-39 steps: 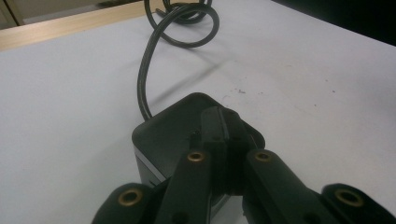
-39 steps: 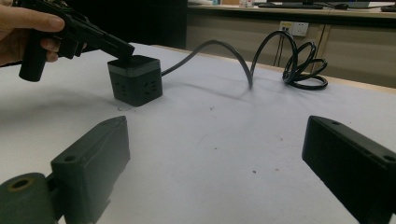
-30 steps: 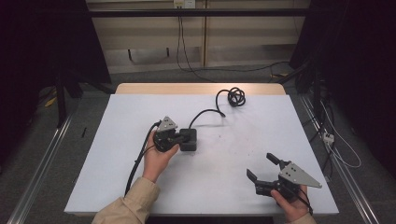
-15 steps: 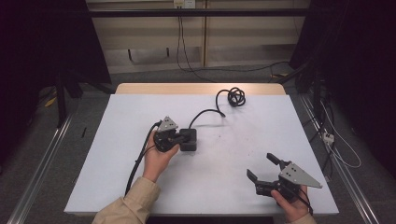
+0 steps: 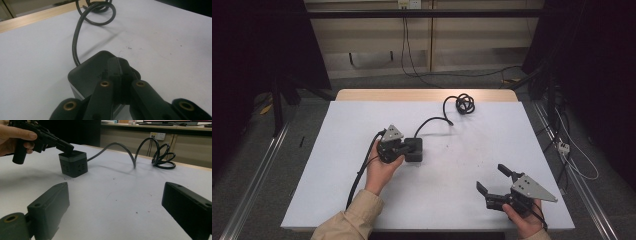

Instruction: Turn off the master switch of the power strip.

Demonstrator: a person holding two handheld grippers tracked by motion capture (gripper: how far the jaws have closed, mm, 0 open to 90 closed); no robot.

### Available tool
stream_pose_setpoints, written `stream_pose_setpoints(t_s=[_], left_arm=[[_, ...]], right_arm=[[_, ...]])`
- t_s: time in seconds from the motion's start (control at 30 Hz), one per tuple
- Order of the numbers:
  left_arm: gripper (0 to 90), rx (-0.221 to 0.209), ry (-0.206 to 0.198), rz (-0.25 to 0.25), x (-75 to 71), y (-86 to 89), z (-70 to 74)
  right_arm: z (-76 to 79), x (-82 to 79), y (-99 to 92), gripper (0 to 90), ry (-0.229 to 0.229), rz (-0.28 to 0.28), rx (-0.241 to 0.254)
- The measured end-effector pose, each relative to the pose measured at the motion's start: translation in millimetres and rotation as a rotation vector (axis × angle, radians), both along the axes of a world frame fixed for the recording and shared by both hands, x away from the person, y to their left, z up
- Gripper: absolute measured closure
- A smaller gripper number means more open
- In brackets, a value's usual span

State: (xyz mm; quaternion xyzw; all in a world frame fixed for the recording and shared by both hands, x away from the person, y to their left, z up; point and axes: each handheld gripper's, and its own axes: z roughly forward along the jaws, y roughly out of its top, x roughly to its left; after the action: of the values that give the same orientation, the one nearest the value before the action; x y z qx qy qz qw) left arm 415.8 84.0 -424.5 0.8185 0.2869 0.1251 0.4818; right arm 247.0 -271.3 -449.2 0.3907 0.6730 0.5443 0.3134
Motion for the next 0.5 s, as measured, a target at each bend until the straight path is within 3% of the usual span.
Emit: stream_pose_setpoints(t_s=[0.07,0.5], left_arm=[[90.0,0.010,-0.010,0.000,-0.2,-0.2,0.3],[90.0,-0.021,0.005,-0.001,0.1,2.4,-2.3]], right_arm=[[-0.2,-0.1,-0.1,6.7,0.001,-0.001,0.000],[0.1,-2.4,-0.2,6.7,-0.001,-0.004,-0.001]])
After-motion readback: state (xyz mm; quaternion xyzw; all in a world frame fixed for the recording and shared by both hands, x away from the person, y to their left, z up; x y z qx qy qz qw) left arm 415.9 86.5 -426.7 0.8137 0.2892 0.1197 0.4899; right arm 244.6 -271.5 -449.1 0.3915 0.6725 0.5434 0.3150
